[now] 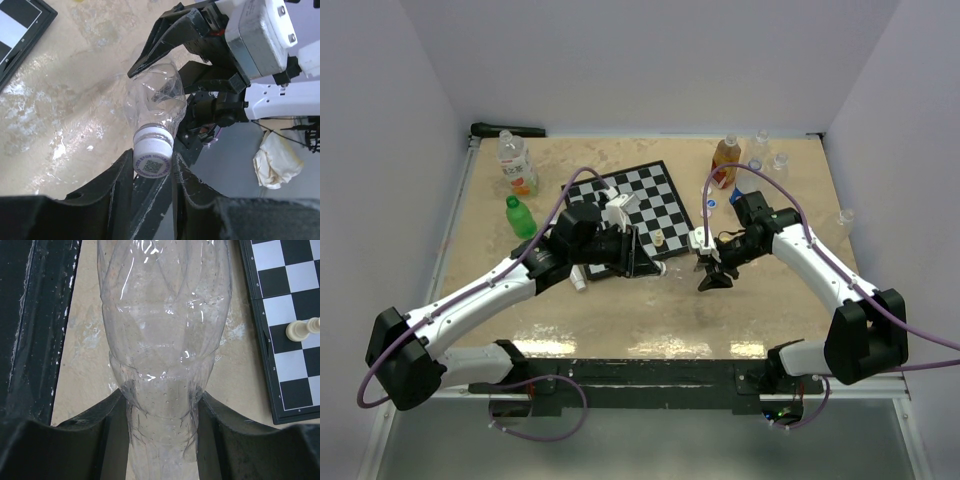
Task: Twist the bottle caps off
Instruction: Unscrew the bottle cap from the plastic bottle.
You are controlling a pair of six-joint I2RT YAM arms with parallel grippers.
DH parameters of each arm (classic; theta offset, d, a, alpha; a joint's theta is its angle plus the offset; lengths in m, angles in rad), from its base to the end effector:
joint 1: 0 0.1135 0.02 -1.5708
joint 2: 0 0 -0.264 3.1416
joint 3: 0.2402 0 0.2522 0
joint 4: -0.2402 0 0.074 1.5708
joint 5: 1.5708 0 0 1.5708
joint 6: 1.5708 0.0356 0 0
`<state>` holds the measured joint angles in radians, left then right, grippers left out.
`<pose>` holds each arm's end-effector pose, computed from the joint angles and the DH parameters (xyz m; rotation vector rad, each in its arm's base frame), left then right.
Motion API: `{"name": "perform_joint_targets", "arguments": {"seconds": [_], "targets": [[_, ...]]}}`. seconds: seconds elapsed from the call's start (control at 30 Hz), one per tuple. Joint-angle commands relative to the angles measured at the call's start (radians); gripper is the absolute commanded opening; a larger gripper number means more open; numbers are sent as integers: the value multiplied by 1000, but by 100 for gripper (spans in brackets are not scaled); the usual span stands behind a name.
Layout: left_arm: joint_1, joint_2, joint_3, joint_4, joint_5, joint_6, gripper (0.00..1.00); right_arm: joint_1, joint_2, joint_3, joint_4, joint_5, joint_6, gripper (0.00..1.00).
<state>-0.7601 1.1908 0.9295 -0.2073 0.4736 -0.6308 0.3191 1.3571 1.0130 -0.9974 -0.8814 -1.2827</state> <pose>0.1834 -0.1968 0.3056 0.4763 2.2140 -1.2972 0.2162 0.1004 0.2512 -1.8134 1.5766 0.8748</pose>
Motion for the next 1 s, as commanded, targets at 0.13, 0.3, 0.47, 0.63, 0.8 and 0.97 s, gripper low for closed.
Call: {"name": "perform_joint_targets", "arguments": {"seconds": [0.13,0.3,0.47,0.63,0.8,0.97], "targets": [[10,-33,49,19,-104,-165,0,5,2,10,-18,22,-9,15],[10,-42,49,8,-128,-122,0,5,4,10,-18,22,-10,15],[11,-33,58,5,-133,-98,0,5,4,10,-18,22,-10,15],[12,-23,69,-4,-124,-81,10,5,7,10,-18,24,-10,15],[19,-25,92,-41,-107,-52,46,5,5,10,-18,24,-10,15],[30,-57,150,-148,-139,34,81,5,7,9,-20,24,-10,15]]}}
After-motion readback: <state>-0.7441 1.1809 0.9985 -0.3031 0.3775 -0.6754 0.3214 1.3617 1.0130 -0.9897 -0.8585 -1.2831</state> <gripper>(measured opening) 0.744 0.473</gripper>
